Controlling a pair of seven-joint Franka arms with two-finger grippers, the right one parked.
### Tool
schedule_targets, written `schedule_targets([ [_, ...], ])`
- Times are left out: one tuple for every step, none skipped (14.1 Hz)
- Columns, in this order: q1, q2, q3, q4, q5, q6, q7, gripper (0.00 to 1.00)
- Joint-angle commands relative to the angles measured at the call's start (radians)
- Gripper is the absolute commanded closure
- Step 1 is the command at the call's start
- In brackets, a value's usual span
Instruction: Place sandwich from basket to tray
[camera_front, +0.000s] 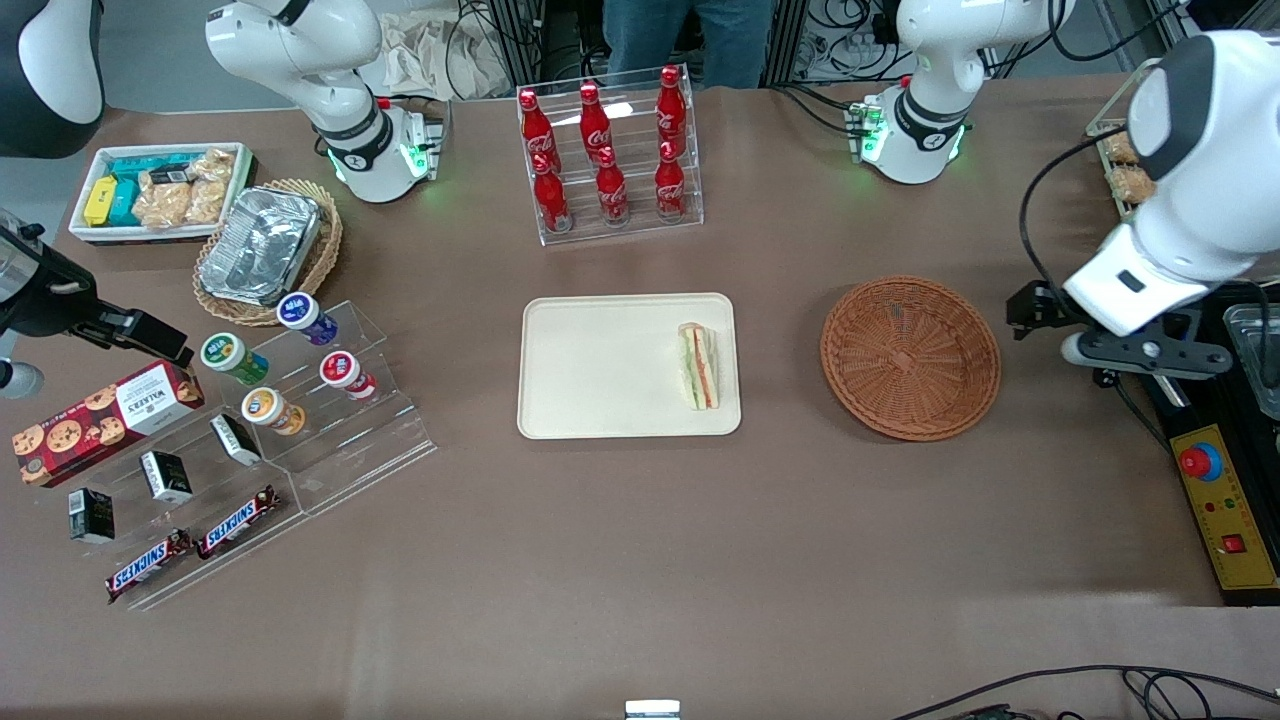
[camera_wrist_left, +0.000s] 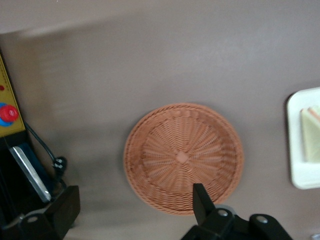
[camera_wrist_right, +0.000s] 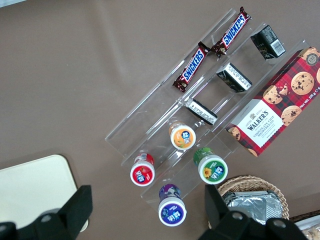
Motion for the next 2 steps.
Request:
schedule_targets([
  [-0.106, -0.018, 0.056, 0.024, 0.031, -0.034, -0.116, 0.0],
  [-0.108, -0.019, 0.056, 0.024, 0.037, -0.037, -0.123, 0.0],
])
